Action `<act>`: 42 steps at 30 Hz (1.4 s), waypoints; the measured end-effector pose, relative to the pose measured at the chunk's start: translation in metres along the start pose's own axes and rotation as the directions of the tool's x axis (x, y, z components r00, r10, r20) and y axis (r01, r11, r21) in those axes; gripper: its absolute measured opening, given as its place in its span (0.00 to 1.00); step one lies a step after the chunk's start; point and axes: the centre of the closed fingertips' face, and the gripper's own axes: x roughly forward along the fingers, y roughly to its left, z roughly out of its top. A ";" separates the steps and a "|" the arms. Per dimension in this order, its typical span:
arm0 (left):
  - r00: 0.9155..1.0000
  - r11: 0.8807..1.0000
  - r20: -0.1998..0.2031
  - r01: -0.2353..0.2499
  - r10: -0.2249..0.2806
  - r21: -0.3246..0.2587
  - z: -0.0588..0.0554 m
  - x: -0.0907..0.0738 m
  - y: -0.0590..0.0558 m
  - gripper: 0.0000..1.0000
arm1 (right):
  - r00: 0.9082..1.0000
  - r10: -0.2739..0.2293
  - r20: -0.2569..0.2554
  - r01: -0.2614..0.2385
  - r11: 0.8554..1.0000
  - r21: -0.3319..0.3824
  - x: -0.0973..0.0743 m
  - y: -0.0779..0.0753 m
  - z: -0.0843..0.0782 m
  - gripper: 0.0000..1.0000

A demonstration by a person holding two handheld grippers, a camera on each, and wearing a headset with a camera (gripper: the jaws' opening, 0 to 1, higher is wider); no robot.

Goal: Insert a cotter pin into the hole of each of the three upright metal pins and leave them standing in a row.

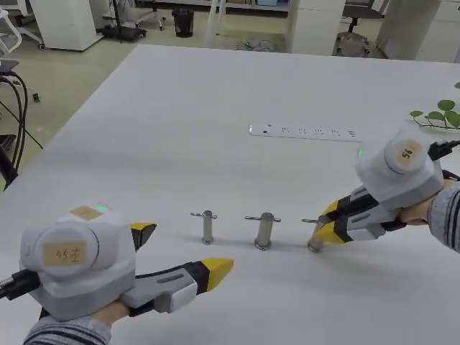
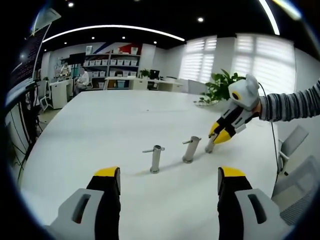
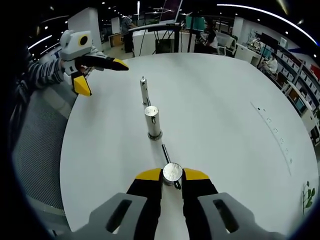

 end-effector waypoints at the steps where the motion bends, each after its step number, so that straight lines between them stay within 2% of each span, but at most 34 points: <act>1: 1.000 1.000 0.000 0.000 0.000 0.001 0.000 0.000 0.000 0.80 | 1.000 -0.007 0.002 0.007 1.000 -0.010 0.000 0.000 0.000 0.11; 7: 1.000 1.000 -0.014 0.002 -0.002 0.020 0.000 0.001 0.000 0.83 | 0.998 -0.058 0.019 0.058 0.998 -0.002 -0.008 -0.002 0.003 0.23; 9: 1.000 1.000 -0.015 -0.001 0.001 0.024 0.000 0.001 0.001 0.85 | 0.994 -0.090 0.056 0.088 0.996 0.032 -0.013 -0.001 0.007 0.26; 10: 1.000 1.000 -0.014 -0.001 0.001 0.024 0.001 0.000 0.001 0.86 | 0.991 -0.106 0.082 0.099 0.992 0.077 -0.016 0.000 0.011 0.28; 12: 1.000 1.000 -0.003 -0.002 0.002 0.009 0.004 0.000 0.002 0.87 | 0.987 -0.124 0.107 0.110 0.986 0.122 -0.020 0.003 0.014 0.32; 14: 1.000 1.000 0.000 -0.005 0.005 0.007 0.006 -0.001 0.003 0.88 | 0.977 -0.152 0.152 0.120 0.973 0.198 -0.026 0.007 0.021 0.36; 16: 1.000 1.000 -0.003 -0.013 0.013 0.012 0.007 -0.001 0.004 0.90 | 0.962 -0.189 0.197 0.138 0.960 0.245 -0.033 0.010 0.028 0.40; 17: 1.000 1.000 -0.006 -0.015 0.016 0.014 0.007 -0.001 0.005 0.92 | 0.958 -0.197 0.210 0.142 0.957 0.252 -0.037 0.014 0.030 0.42; 18: 1.000 1.000 -0.008 -0.019 0.019 0.018 0.008 -0.001 0.006 0.93 | 0.957 -0.196 0.213 0.142 0.959 0.245 -0.040 0.018 0.031 0.45; 19: 1.000 1.000 -0.008 -0.021 0.021 0.022 0.009 -0.002 0.007 0.94 | 0.951 -0.206 0.232 0.151 0.960 0.236 -0.043 0.022 0.036 0.48; 21: 1.000 0.999 -0.010 -0.023 0.023 0.027 0.010 -0.003 0.007 0.96 | 0.945 -0.229 0.233 0.169 0.954 0.249 -0.048 0.026 0.036 0.51; 23: 1.000 0.999 -0.015 -0.025 0.026 0.033 0.012 -0.005 0.007 0.99 | 0.934 -0.257 0.247 0.179 0.937 0.301 -0.052 0.029 0.036 0.54; 24: 1.000 0.999 -0.014 -0.026 0.027 0.037 0.013 -0.006 0.007 0.99 | 0.921 -0.286 0.263 0.187 0.921 0.342 -0.055 0.028 0.037 0.57; 25: 1.000 0.999 -0.013 -0.027 0.028 0.042 0.014 -0.008 0.007 0.99 | 0.918 -0.292 0.268 0.186 0.914 0.359 -0.057 0.030 0.037 0.60; 27: 1.000 0.999 -0.013 -0.019 0.019 0.048 0.015 -0.010 0.006 0.99 | 0.908 -0.327 0.263 0.205 0.892 0.402 -0.060 0.033 0.034 0.66; 28: 1.000 0.999 -0.014 -0.015 0.016 0.050 0.016 -0.011 0.006 0.99 | 0.904 -0.334 0.266 0.209 0.889 0.407 -0.062 0.034 0.034 0.68; 29: 1.000 0.998 -0.013 -0.012 0.013 0.055 0.017 -0.011 0.005 0.99 | 0.897 -0.350 0.268 0.215 0.878 0.427 -0.064 0.035 0.033 0.68; 30: 1.000 0.998 -0.013 -0.011 0.012 0.056 0.017 -0.012 0.005 0.99 | 0.895 -0.363 0.259 0.215 0.861 0.461 -0.065 0.037 0.031 0.68; 31: 1.000 0.998 -0.011 -0.012 0.012 0.057 0.019 -0.014 0.004 0.99 | 0.894 -0.370 0.253 0.215 0.849 0.482 -0.066 0.039 0.031 0.67; 32: 1.000 0.998 -0.007 -0.012 0.013 0.057 0.020 -0.016 0.003 0.99 | 0.883 -0.386 0.268 0.220 0.843 0.491 -0.070 0.041 0.033 0.68; 33: 1.000 0.998 -0.005 -0.012 0.012 0.057 0.021 -0.017 0.003 0.99 | 0.872 -0.405 0.276 0.222 0.828 0.516 -0.072 0.041 0.034 0.69; 34: 1.000 0.998 -0.003 -0.011 0.011 0.057 0.023 -0.019 0.002 0.99 | 0.866 -0.417 0.277 0.217 0.811 0.544 -0.074 0.044 0.035 0.69; 35: 1.000 0.998 -0.003 -0.010 0.010 0.059 0.023 -0.021 0.001 0.99 | 0.862 -0.423 0.278 0.212 0.801 0.560 -0.076 0.046 0.035 0.70; 36: 1.000 0.998 -0.005 -0.009 0.010 0.062 0.024 -0.023 0.001 0.99 | 0.852 -0.435 0.290 0.205 0.788 0.581 -0.078 0.048 0.037 0.70; 37: 1.000 0.998 -0.006 -0.010 0.011 0.063 0.024 -0.024 0.001 0.99 | 0.850 -0.440 0.290 0.198 0.777 0.598 -0.079 0.050 0.037 0.69; 39: 1.000 0.998 -0.010 -0.009 0.010 0.064 0.025 -0.027 0.000 0.99 | 0.853 -0.436 0.288 0.167 0.750 0.640 -0.080 0.055 0.037 0.69; 41: 1.000 0.998 -0.019 -0.004 0.005 0.067 0.024 -0.031 -0.003 0.98 | 0.841 -0.451 0.298 0.175 0.749 0.639 -0.084 0.058 0.039 0.70; 42: 1.000 0.998 -0.022 -0.003 0.005 0.068 0.023 -0.033 -0.004 0.98 | 0.842 -0.450 0.298 0.175 0.750 0.638 -0.085 0.060 0.040 0.71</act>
